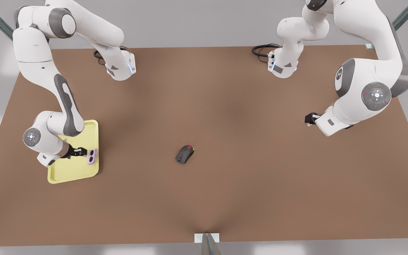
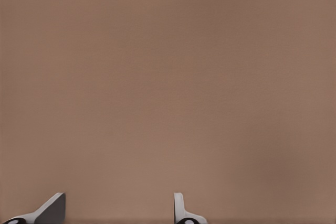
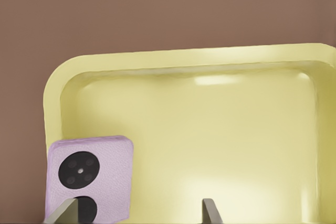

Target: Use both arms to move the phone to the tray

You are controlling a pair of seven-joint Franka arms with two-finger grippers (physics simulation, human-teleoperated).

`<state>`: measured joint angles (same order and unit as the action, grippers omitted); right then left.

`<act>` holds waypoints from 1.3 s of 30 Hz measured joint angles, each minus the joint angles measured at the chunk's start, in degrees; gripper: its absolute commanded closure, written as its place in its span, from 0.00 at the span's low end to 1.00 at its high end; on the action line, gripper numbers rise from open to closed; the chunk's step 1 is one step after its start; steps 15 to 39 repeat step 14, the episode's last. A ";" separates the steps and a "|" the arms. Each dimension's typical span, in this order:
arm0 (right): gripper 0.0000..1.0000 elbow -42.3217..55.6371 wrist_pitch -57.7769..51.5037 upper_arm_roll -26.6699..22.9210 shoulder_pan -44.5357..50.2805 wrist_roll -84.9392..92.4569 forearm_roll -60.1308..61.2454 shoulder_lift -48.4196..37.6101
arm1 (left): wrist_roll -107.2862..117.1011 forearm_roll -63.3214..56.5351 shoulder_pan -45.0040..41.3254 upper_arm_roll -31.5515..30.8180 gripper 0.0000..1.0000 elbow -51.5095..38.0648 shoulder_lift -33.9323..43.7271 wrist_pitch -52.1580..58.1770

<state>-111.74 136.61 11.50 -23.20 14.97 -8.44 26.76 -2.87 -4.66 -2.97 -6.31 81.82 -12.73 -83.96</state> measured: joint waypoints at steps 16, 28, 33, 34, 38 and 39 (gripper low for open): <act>0.00 30.09 -38.93 1.78 17.27 -7.43 5.37 -12.31 | -0.22 -1.28 -0.02 0.09 0.00 -1.69 -0.13 2.00; 0.00 30.09 -38.93 1.78 17.27 -7.43 5.37 -12.31 | -0.22 -1.28 -0.02 0.09 0.00 -1.69 -0.13 2.00; 0.00 30.09 -38.93 1.78 17.27 -7.43 5.37 -12.31 | -0.22 -1.28 -0.02 0.09 0.00 -1.69 -0.13 2.00; 0.00 30.09 -38.93 1.78 17.27 -7.43 5.37 -12.31 | -0.22 -1.28 -0.02 0.09 0.00 -1.69 -0.13 2.00; 0.00 30.09 -38.93 1.78 17.27 -7.43 5.37 -12.31 | -0.22 -1.28 -0.02 0.09 0.00 -1.69 -0.13 2.00; 0.00 30.09 -38.93 1.78 17.27 -7.43 5.37 -12.31 | -0.22 -1.28 -0.02 0.09 0.00 -1.69 -0.13 2.00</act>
